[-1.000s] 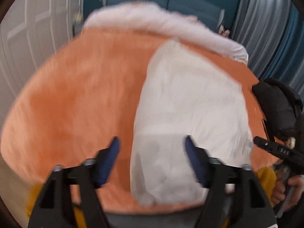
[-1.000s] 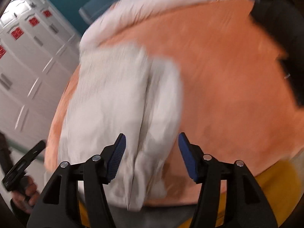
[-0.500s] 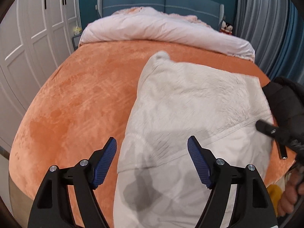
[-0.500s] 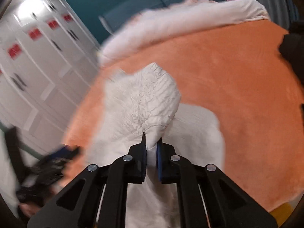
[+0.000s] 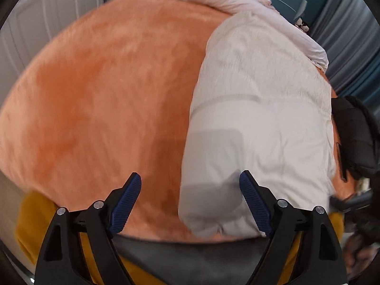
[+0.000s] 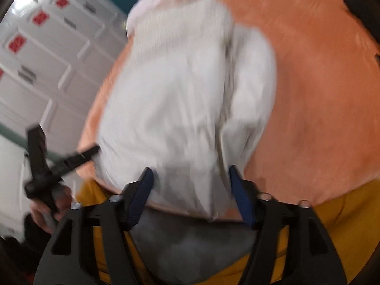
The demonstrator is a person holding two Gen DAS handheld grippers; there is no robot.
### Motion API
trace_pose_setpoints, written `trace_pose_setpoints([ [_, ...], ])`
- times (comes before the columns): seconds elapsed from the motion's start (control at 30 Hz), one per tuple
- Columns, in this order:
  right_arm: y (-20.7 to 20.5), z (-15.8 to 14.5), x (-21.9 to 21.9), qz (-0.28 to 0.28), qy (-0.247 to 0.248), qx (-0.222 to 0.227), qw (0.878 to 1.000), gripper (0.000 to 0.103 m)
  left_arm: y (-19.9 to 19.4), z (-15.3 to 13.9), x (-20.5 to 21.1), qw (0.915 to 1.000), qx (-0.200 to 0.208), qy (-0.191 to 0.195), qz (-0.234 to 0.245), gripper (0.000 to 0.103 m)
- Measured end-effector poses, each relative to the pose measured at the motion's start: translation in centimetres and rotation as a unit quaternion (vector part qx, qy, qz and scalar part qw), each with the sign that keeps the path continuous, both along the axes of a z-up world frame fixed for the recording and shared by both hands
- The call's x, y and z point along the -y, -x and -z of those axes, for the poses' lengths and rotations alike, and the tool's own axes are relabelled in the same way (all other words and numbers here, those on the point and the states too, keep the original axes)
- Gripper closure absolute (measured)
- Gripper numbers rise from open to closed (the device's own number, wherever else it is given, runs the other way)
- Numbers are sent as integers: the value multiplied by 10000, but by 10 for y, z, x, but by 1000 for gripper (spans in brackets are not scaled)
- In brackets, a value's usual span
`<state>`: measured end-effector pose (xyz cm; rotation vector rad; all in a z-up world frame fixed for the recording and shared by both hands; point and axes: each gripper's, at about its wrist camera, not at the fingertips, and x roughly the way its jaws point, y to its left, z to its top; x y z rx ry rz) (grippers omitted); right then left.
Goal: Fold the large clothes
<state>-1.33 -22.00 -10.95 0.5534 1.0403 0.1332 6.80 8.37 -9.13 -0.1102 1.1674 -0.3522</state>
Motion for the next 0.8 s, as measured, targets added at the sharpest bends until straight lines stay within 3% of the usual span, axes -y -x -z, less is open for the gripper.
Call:
trace_pose_setpoints([
  [0.03,-2,2,-4,14,208,-67,9998,96,3,3,0,10000,-47,-4,-3,21],
  [0.1,2,-14,-2,222,89,284,9993,101,7,0,4,9999,-11,-59,101,31],
  [0.17,24,-44,14,467,123,790,9957,102,13,-8,11,9993,135,-209,261,31],
  [0.23,25,-44,24,573,338,738,9950,102,17,-6,16,9988,173,-302,338,28],
  [0.3,20,3,22,462,667,9,9967,102,17,7,23,9991,43,-261,317,24],
  [0.33,13,32,13,365,661,-412,9963,102,16,10,26,9993,22,-237,302,22],
  [0.37,14,42,5,366,591,-593,9958,101,16,15,29,9992,10,-282,274,19],
  [0.5,23,23,8,738,266,-421,9960,92,18,-1,14,9997,111,12,197,21],
  [0.57,37,6,21,937,189,-172,9953,68,15,-10,-2,9993,231,296,40,18],
  [0.8,37,14,62,1623,525,-455,9843,66,-14,-7,-18,9959,16,714,-560,18],
])
